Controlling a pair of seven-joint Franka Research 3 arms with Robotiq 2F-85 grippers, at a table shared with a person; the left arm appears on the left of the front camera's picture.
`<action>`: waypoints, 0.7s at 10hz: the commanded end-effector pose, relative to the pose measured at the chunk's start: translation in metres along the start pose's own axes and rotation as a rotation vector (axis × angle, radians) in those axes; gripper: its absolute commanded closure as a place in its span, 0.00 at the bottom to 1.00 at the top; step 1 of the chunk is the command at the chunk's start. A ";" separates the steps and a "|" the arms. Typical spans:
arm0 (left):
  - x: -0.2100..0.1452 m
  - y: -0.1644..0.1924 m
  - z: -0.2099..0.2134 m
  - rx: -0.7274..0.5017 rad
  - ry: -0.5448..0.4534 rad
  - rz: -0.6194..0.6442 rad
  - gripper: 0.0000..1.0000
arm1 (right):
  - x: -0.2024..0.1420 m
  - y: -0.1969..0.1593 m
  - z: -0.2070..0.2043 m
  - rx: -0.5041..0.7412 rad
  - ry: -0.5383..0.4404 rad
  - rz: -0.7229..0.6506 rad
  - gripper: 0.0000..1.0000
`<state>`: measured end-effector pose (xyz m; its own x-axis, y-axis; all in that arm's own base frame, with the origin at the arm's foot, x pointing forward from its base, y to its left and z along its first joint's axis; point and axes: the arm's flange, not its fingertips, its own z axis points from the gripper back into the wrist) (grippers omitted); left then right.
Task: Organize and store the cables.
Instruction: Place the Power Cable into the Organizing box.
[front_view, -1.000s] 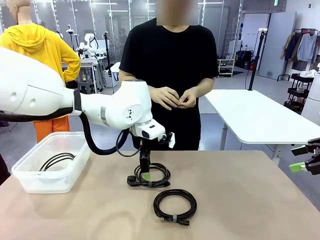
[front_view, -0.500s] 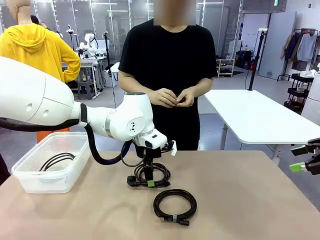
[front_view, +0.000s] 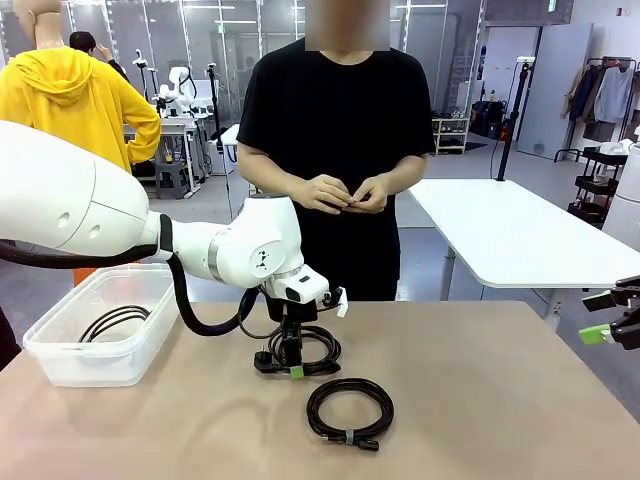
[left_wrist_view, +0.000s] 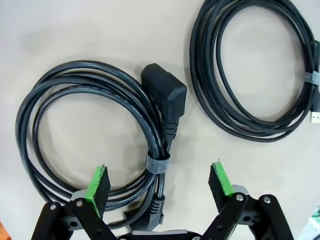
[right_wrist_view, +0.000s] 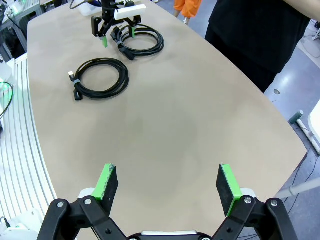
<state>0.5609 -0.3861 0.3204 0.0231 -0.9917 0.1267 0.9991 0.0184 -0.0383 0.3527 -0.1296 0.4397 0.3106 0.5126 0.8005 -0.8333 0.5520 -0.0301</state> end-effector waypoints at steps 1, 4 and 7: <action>-0.001 0.003 -0.008 -0.003 -0.009 -0.045 0.00 | 0.001 -0.002 -0.001 -0.001 -0.016 -0.006 0.00; 0.001 0.006 -0.016 -0.015 -0.004 -0.046 0.00 | 0.001 -0.002 -0.001 -0.001 -0.016 -0.006 0.00; 0.000 0.006 -0.015 -0.012 0.004 -0.052 0.92 | 0.001 -0.002 -0.001 -0.001 -0.016 -0.006 0.00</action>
<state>0.5633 -0.3883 0.3052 -0.0098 -0.9922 0.1240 0.9986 -0.0161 -0.0506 0.3527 -0.1297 0.4397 0.3107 0.5125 0.8005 -0.8333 0.5521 -0.0300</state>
